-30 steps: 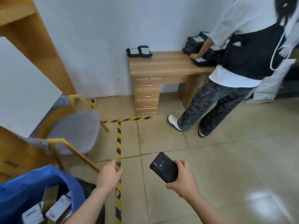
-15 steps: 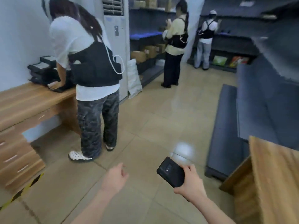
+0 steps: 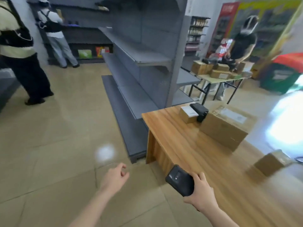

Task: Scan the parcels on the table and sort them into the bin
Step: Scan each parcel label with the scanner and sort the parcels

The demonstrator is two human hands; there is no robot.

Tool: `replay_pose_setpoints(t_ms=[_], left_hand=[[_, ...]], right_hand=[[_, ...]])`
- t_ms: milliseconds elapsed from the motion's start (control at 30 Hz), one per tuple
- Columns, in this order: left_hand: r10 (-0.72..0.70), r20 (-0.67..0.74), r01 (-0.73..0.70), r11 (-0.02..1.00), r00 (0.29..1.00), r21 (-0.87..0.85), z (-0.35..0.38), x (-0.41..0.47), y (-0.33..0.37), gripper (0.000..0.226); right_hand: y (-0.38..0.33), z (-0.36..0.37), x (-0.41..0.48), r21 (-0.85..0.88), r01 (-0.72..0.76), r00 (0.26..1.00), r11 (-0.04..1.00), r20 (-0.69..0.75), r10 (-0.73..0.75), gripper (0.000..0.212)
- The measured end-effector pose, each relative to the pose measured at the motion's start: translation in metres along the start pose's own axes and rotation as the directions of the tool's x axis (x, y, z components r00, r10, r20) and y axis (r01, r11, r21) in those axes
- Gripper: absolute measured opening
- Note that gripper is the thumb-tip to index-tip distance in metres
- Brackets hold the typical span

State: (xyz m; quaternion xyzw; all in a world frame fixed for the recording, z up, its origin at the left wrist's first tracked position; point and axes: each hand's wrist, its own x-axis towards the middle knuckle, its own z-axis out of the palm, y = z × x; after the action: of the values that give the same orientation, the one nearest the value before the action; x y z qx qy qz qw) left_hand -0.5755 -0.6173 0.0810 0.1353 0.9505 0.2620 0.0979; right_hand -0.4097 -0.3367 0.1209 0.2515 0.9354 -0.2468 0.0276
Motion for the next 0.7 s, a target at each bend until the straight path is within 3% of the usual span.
replay_pose_setpoints(t_ms=[300, 700], left_hand=[[0.31, 0.182, -0.309, 0.95, 0.933, -0.031, 0.075, 0.069, 0.151, 0.033], [0.441, 0.268, -0.455, 0.89, 0.857, -0.009, 0.13, 0.153, 0.292, 0.042]], right_hand=[[0.106, -0.062, 0.013, 0.097, -0.238, 0.958, 0.966, -0.143, 0.25, 0.087], [0.196, -0.12, 0.072, 0.236, -0.358, 0.883, 0.903, -0.229, 0.409, 0.091]])
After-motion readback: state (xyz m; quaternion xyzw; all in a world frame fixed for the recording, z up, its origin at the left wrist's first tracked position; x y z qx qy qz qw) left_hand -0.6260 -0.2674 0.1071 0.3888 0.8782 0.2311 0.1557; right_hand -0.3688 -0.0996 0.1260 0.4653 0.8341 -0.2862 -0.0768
